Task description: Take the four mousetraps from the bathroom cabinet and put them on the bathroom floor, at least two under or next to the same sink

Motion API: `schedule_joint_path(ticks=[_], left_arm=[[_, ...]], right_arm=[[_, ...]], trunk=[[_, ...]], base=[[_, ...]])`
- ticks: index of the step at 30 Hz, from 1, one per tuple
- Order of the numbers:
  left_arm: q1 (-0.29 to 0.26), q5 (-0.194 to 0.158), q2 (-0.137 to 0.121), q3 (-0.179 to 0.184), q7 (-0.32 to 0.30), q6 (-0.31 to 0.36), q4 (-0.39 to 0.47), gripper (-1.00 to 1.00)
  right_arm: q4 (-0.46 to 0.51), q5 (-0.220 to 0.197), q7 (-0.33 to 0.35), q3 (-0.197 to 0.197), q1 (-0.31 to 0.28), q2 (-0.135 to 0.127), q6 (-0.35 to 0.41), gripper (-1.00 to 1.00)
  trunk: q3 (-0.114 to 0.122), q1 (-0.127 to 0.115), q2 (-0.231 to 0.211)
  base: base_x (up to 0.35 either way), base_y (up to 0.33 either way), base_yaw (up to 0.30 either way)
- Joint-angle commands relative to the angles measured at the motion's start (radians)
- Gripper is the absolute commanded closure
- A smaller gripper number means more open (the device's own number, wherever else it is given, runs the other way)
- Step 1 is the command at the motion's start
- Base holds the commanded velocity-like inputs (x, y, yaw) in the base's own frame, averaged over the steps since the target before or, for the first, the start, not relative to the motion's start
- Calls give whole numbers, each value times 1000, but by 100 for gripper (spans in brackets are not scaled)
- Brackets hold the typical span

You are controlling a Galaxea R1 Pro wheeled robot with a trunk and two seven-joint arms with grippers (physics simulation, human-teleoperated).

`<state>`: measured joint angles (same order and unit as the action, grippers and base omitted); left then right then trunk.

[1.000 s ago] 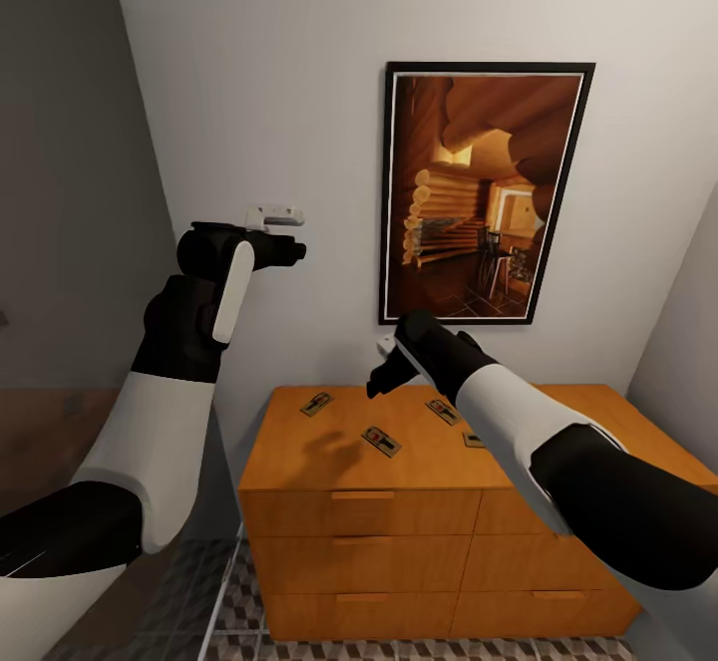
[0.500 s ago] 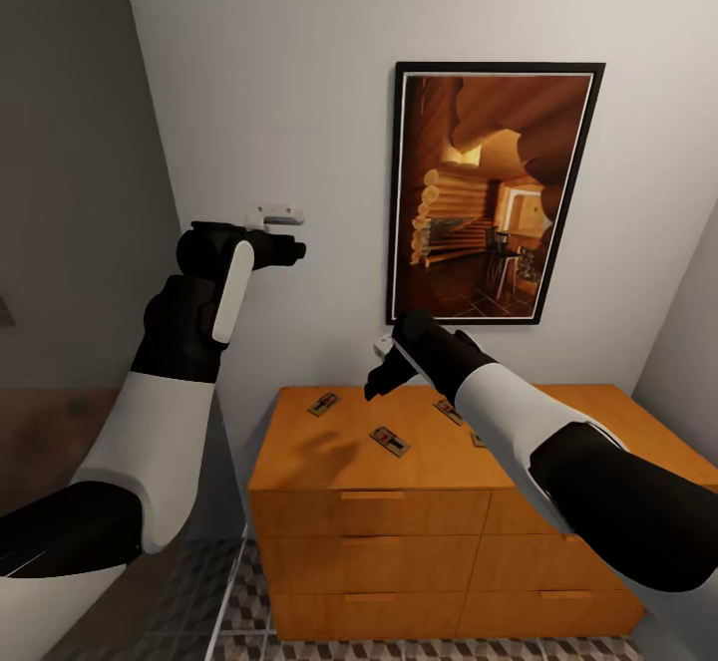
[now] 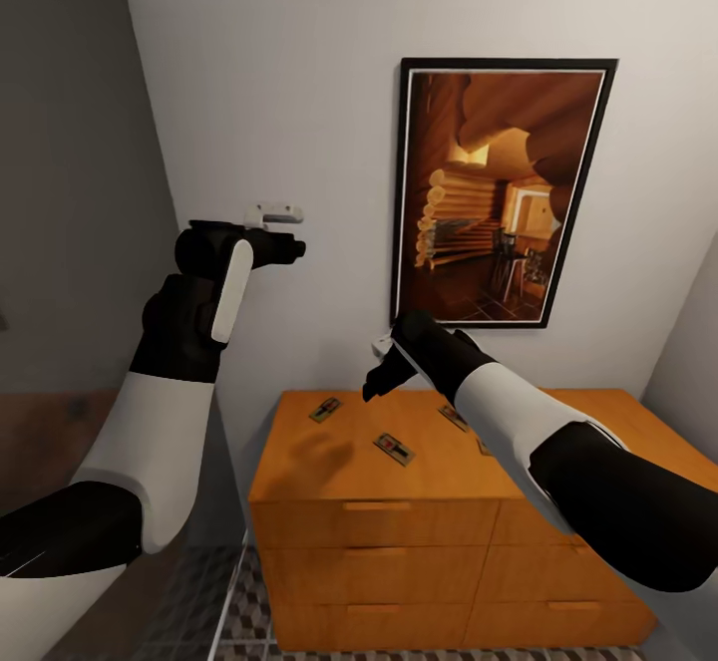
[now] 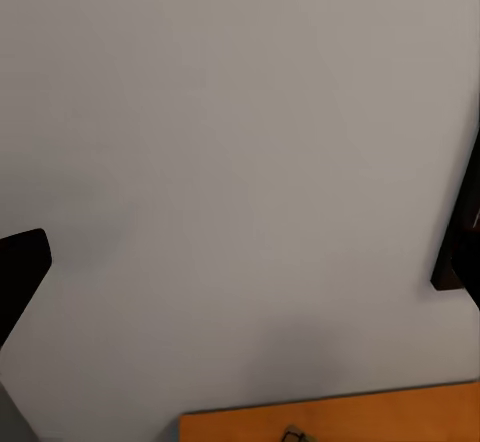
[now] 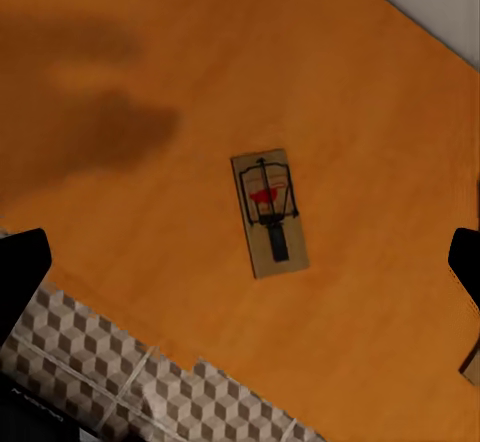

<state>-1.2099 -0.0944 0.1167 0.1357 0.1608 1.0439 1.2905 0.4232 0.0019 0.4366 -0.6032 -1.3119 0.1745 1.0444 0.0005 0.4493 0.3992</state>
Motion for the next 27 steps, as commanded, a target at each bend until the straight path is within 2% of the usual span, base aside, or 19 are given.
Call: schedule_joint_path(ticks=[1,11,27], left_arm=[[0,-10,0,1,10,3,1,-100],[0,-10,0,1,9,3,2,-100],[0,-10,0,1,9,3,2,-100]], right_arm=[[0,0,3,-4,-1,0,3,-100],[0,0,4,-4,-1,0,3,-100],[-35,0,7,-4,-1,0,3,-100]], trunk=[[0,1,1],[0,1,1],[0,1,1]], base=[[144,23,0],[79,12,0],[13,2,0]])
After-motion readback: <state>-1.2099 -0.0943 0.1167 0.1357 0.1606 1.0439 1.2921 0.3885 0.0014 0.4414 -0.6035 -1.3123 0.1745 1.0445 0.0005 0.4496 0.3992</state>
